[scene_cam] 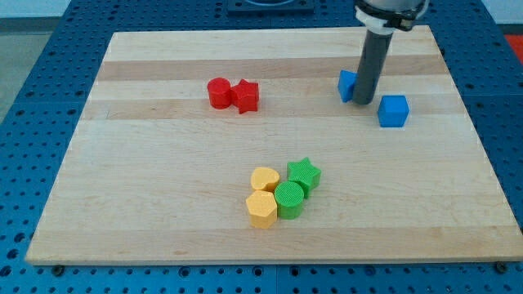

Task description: Slide the triangle towards the top center of the board

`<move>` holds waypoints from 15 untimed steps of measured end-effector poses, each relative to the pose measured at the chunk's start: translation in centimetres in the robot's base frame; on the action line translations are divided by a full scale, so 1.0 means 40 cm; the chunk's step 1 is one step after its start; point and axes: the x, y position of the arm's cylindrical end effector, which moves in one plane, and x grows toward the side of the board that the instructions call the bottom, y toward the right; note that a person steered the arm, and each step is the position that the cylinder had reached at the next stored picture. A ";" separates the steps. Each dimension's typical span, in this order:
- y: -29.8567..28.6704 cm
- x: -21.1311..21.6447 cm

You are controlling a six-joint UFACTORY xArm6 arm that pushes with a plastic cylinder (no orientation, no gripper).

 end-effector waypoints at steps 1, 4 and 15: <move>-0.012 -0.022; -0.024 -0.155; -0.293 -0.173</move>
